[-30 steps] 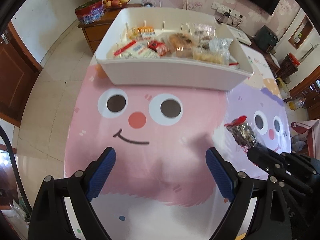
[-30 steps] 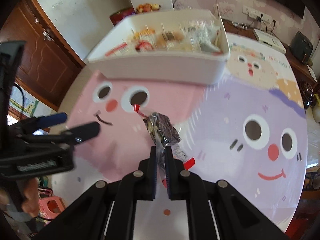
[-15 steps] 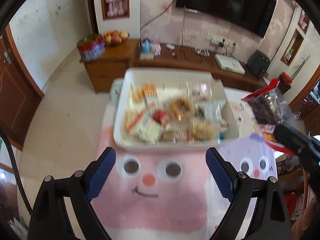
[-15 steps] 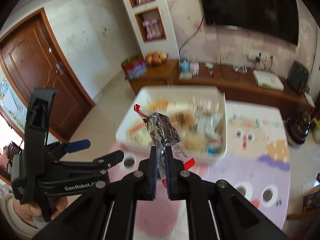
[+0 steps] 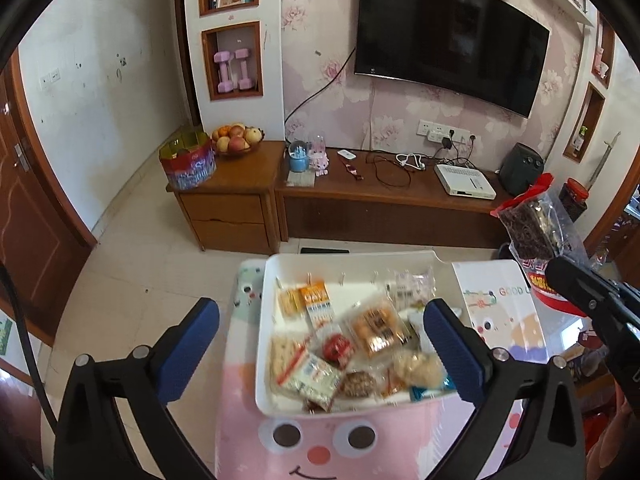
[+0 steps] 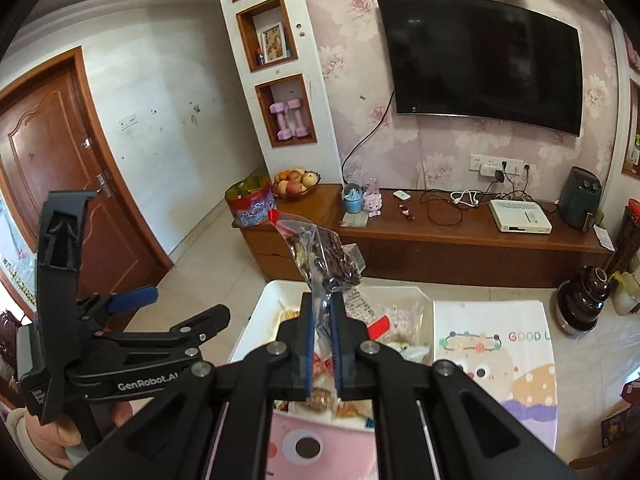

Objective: Organize snacks
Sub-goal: 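Carry the chocolate packet over the white tray and open the right tool, then withdraw both tools from the tray back over the empty tablecloth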

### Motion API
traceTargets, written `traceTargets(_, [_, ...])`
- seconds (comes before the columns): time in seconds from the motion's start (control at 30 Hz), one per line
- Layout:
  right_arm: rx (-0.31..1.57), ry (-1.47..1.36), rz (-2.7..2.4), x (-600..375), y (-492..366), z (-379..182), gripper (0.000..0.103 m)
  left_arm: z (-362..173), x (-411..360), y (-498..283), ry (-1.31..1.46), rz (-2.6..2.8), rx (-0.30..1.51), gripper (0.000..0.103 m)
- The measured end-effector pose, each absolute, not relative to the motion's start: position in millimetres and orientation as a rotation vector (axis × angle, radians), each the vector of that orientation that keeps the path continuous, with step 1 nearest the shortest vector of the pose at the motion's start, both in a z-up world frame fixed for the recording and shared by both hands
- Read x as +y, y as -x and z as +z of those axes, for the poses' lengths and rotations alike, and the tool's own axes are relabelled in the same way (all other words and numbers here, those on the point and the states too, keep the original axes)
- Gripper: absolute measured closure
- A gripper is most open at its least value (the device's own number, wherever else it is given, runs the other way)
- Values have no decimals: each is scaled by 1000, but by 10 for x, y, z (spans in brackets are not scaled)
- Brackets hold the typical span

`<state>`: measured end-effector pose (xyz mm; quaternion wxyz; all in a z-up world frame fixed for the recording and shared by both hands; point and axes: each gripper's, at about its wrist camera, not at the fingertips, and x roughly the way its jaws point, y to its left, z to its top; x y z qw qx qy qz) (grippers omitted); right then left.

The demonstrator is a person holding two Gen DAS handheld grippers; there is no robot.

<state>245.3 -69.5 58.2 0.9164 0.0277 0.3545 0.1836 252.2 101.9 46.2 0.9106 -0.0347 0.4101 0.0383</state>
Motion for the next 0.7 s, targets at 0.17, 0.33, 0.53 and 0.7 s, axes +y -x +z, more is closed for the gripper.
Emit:
traceTargets(0.17, [769,-74,362,-648,-2714,447,95,367,1049,-2670,58,89,868,1])
traceTargets(0.33, [845,-90,358,-612,-2856,279,82,208,1046,-2764,32,88,912,1])
traceTargets(0.53, [874,-92,310,-669,-2836,159,64,106,1034,-2736,42,81,944,1])
traceTargets(0.7, [886,-88,296,-707,-2746,145,64,115,1006,-2668,58,73,951,1])
